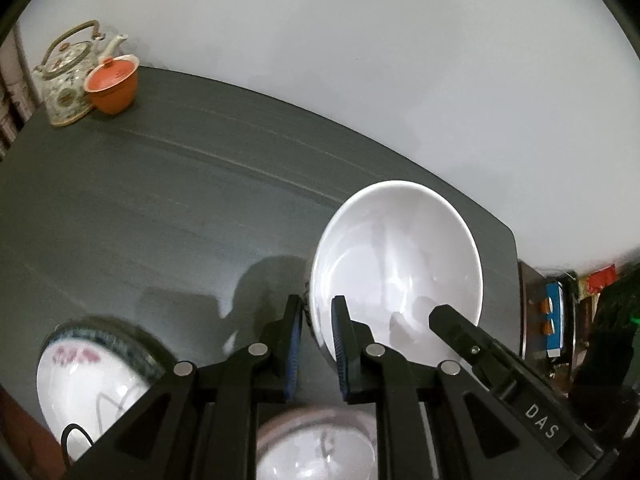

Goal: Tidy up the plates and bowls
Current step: 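Carry the small bowl with the left gripper over the nested bowls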

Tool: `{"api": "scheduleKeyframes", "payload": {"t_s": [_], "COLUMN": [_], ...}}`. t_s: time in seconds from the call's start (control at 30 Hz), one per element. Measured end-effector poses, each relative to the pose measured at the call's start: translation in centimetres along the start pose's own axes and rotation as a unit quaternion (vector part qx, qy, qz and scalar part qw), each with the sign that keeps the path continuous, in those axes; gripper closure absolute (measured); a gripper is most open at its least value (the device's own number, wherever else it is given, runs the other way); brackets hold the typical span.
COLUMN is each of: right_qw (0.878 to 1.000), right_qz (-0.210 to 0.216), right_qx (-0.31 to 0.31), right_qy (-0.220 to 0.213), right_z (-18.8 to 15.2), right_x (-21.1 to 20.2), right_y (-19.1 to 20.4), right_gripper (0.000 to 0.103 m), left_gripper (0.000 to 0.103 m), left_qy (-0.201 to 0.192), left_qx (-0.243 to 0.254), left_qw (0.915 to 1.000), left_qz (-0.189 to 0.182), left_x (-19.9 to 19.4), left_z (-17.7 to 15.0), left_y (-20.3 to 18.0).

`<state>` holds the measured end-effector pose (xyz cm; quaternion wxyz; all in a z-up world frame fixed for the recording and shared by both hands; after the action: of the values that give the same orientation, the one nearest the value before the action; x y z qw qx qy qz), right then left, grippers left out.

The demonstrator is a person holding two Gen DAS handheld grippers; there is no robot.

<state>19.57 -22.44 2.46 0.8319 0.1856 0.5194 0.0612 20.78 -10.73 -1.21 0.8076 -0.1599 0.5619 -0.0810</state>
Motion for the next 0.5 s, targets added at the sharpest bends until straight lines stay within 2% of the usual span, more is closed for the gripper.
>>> {"api": "scheduleKeyframes", "payload": {"t_s": [0.3, 0.5], "right_qw": [1.000, 1.000], "right_qz": [0.004, 0.010], "right_qx": [-0.006, -0.004], "right_qy": [0.000, 0.006], "right_z": [-5.0, -8.7], "right_x": [-3.9, -5.9], "right_y": [1.5, 1.7], "right_gripper": [0.083, 0.083], "left_gripper": [0.088, 0.088], "left_qy": [0.001, 0.013], "left_qx": [0.000, 0.003], "left_qw": [1.0000, 0.9999], "left_qz": [-0.009, -0.007], "left_x": [-5.0, -6.4], "left_z": [-5.9, -9.7], "left_y": [1.3, 1.6]}}
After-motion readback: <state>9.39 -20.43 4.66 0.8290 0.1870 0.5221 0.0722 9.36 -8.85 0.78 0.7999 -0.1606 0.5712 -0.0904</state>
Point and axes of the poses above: each gripper's, at about its wrist camera, not at the fingertips, and x roughly the way its jaws point, y to its left, z to its top, the point moved 3 cm from there along x, roughly the way its jaws point
